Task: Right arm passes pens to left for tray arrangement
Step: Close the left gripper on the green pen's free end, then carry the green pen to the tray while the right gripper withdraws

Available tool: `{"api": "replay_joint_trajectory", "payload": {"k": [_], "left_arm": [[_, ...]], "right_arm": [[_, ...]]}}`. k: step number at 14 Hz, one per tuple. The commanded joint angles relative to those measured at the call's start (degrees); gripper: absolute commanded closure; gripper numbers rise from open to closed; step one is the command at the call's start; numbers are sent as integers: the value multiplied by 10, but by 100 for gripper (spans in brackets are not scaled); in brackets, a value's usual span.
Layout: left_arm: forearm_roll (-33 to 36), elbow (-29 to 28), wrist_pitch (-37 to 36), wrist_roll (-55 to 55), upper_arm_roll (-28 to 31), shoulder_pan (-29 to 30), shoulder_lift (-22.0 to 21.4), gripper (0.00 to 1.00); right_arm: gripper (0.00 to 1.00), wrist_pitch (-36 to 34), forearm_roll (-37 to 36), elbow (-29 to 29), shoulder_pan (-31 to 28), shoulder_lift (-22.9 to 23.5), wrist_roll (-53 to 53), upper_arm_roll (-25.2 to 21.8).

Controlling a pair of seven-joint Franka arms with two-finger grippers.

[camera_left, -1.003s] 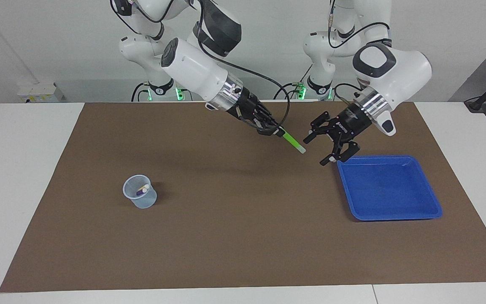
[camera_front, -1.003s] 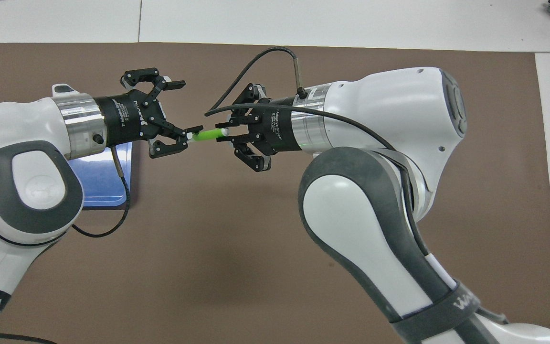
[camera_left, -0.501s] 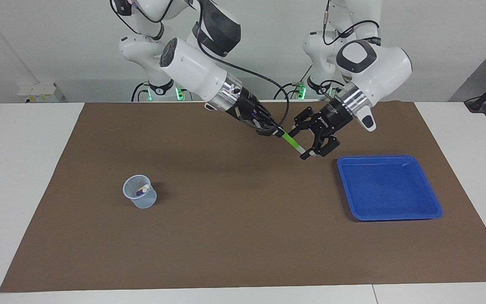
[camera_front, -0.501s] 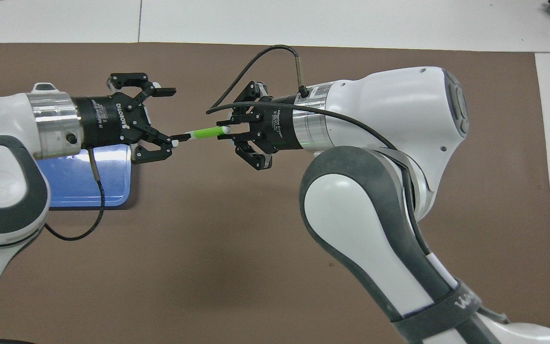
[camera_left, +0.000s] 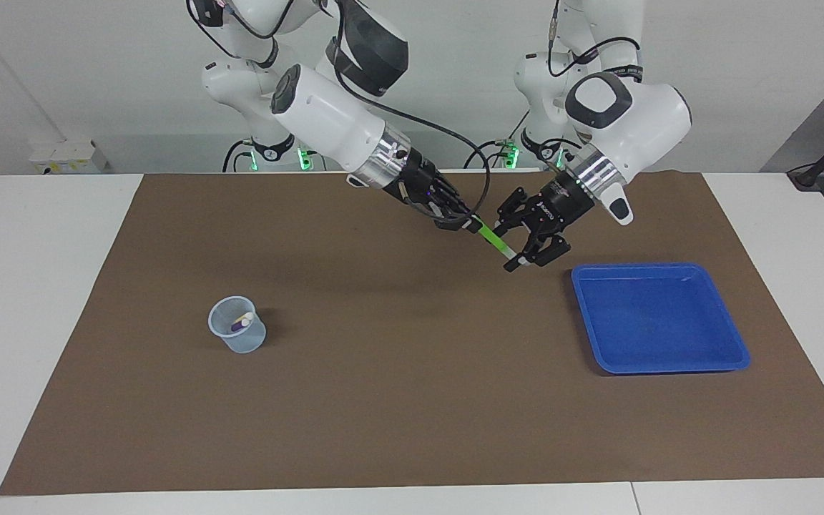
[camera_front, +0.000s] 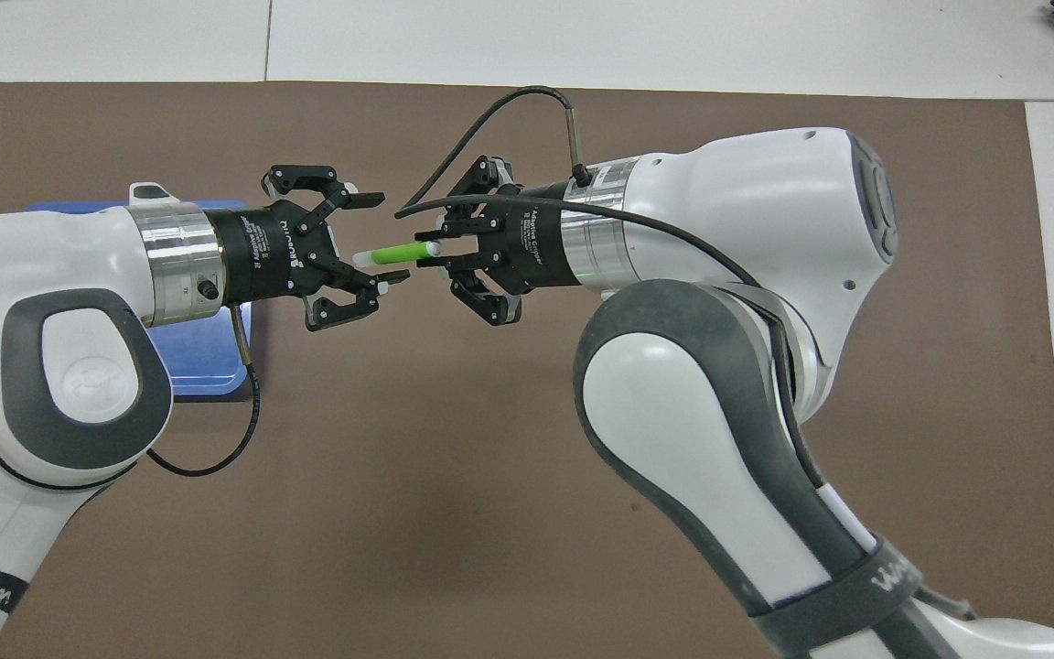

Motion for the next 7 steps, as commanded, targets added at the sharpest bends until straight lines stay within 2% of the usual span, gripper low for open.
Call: {"api": "replay_joint_trajectory", "payload": {"k": [1,4,5,6,7], "left_arm": [[7,-19,12,6,0,-3,-17,72],[7,-18,0,6,0,3,-19,88],[7,-15,1,6,0,3,-18,100],[7,-13,4,7,0,3,-18,100],[6,-12,4,8,0,2,-18,100]], "right_arm": [[100,-2,-5,9,-1,5,2,2],[100,-3,-5,9,-2,5,2,2],[100,-3,-5,9,-2,5,2,2],[100,-4,-4,8,-2,5,2,2],[64,-6,-4,7,-3,5,3,3]]}}
